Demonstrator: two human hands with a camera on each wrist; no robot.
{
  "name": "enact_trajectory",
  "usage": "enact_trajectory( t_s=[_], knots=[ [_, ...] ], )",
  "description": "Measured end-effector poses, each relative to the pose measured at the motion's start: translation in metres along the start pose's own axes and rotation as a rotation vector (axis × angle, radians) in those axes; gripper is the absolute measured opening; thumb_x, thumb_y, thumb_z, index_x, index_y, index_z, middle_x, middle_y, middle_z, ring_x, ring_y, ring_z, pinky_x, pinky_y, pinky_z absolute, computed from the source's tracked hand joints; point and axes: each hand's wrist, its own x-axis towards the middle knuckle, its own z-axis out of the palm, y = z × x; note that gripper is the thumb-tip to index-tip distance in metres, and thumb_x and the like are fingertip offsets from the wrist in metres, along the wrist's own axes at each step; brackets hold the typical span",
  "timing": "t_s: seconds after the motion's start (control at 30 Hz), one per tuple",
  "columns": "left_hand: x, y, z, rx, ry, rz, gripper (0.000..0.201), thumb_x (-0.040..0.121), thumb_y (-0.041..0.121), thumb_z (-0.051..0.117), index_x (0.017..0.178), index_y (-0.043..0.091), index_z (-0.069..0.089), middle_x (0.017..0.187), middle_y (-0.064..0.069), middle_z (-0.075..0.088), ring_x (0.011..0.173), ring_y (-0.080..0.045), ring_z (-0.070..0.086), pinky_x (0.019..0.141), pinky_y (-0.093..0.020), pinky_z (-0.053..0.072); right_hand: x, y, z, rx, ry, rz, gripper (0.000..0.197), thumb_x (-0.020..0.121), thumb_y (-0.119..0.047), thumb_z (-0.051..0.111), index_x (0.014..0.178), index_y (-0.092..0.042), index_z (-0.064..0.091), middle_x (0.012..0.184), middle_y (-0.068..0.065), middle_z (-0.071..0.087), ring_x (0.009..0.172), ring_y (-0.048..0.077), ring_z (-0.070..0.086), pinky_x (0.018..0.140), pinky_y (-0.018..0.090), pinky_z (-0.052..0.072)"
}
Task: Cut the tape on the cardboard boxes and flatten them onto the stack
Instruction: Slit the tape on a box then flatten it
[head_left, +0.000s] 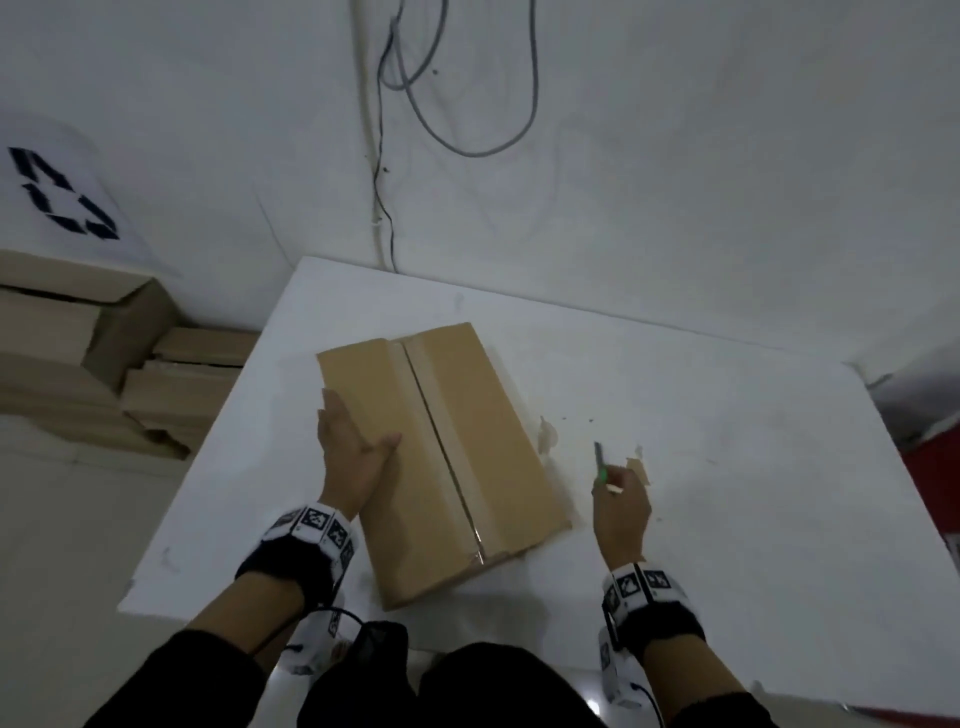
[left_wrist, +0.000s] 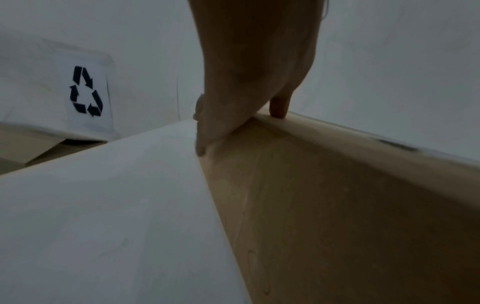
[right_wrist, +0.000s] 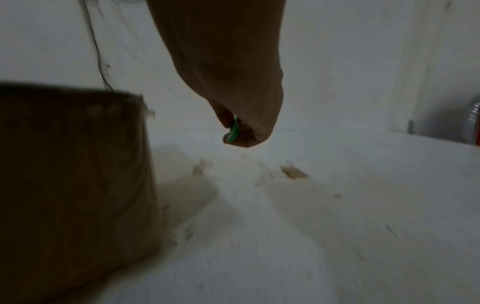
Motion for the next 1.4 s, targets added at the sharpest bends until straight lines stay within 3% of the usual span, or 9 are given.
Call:
enact_trajectory(
  t_s=[0.13,0.27,0.4,0.5,0.63,0.93,1.1,1.3,1.4],
  knots=[
    [-0.006,0.004,0.003,0.427,0.076,0.247,0.080,0.091,0.050,0.044,0.154,0.024,0.003,0.161,-0.011,-0.010,0.148,-0.029,-0.005,0.119,-0.050,0.009,0.019,-0.075,0.006,0.105,-0.121,-0.099,0.006,0.101,-0.008,0.044,0.106,-0.009,0.047,0.087,0.008,0.065,0.060,0.019,0.055,0.048,0.026,0.042],
    [0.004,0.016,0.006,0.646,0.028,0.378,0.070,0.090,0.061,0.014,0.153,0.033,-0.001,0.161,-0.002,-0.012,0.148,-0.022,-0.013,0.116,-0.047,-0.010,0.009,-0.134,0.048,-0.027,-0.363,-0.301,0.025,0.102,-0.013,0.041,0.094,-0.003,0.062,0.072,-0.002,0.056,0.053,0.011,0.045,0.044,0.016,0.032],
    [0.014,0.011,0.002,0.800,-0.076,0.437,0.070,0.088,0.063,0.001,0.153,0.037,0.001,0.162,0.001,-0.007,0.149,-0.024,-0.008,0.115,-0.057,-0.004,-0.006,-0.167,0.109,-0.218,-0.523,-0.414,0.040,0.104,-0.027,0.036,0.088,-0.011,0.068,0.081,-0.002,0.064,0.067,0.015,0.057,0.067,0.030,0.046],
    [0.014,0.002,-0.001,0.771,-0.073,0.412,0.067,0.089,0.065,0.004,0.152,0.041,0.002,0.162,0.005,-0.008,0.149,-0.021,-0.009,0.114,-0.060,0.000,-0.009,-0.184,0.143,-0.407,-0.565,-0.477,0.042,0.104,-0.032,0.029,0.114,-0.016,0.066,0.100,0.007,0.068,0.089,0.028,0.062,0.082,0.038,0.051],
    [0.016,0.002,0.002,0.707,-0.084,0.402,0.068,0.089,0.066,0.008,0.152,0.041,0.007,0.162,0.006,-0.006,0.149,-0.020,-0.009,0.115,-0.061,0.009,-0.007,-0.198,0.162,-0.558,-0.537,-0.422,0.044,0.103,-0.035,0.028,0.108,-0.010,0.063,0.112,0.013,0.067,0.099,0.035,0.062,0.089,0.041,0.050],
    [0.019,-0.001,0.007,0.678,-0.074,0.407,0.066,0.091,0.064,0.017,0.152,0.040,0.009,0.162,0.004,-0.003,0.149,-0.022,-0.005,0.112,-0.061,0.016,-0.001,-0.207,0.172,-0.564,-0.563,-0.406,0.050,0.105,-0.047,0.023,0.081,-0.015,0.054,0.099,0.013,0.069,0.090,0.032,0.062,0.082,0.036,0.046],
    [0.018,-0.001,0.007,0.666,-0.080,0.400,0.066,0.091,0.062,0.019,0.152,0.039,0.008,0.162,0.003,-0.002,0.149,-0.022,-0.007,0.112,-0.062,0.016,-0.005,-0.215,0.176,-0.645,-0.537,-0.384,0.048,0.106,-0.037,0.027,0.109,-0.008,0.066,0.112,0.015,0.068,0.101,0.034,0.063,0.091,0.038,0.050],
    [0.018,0.000,0.007,0.653,-0.077,0.406,0.068,0.089,0.062,0.015,0.152,0.038,0.008,0.162,0.003,-0.003,0.149,-0.021,-0.008,0.112,-0.062,0.015,-0.012,-0.216,0.183,-0.683,-0.503,-0.342,0.043,0.105,-0.031,0.030,0.104,-0.009,0.067,0.108,0.012,0.070,0.097,0.032,0.065,0.087,0.037,0.051],
    [0.019,-0.003,0.008,0.668,-0.074,0.410,0.068,0.091,0.060,0.025,0.152,0.036,0.009,0.162,0.002,0.000,0.149,-0.022,-0.006,0.111,-0.062,0.017,-0.011,-0.216,0.185,-0.672,-0.503,-0.326,0.045,0.104,-0.033,0.027,0.107,-0.012,0.067,0.110,0.011,0.069,0.096,0.031,0.064,0.085,0.036,0.050]
  ],
)
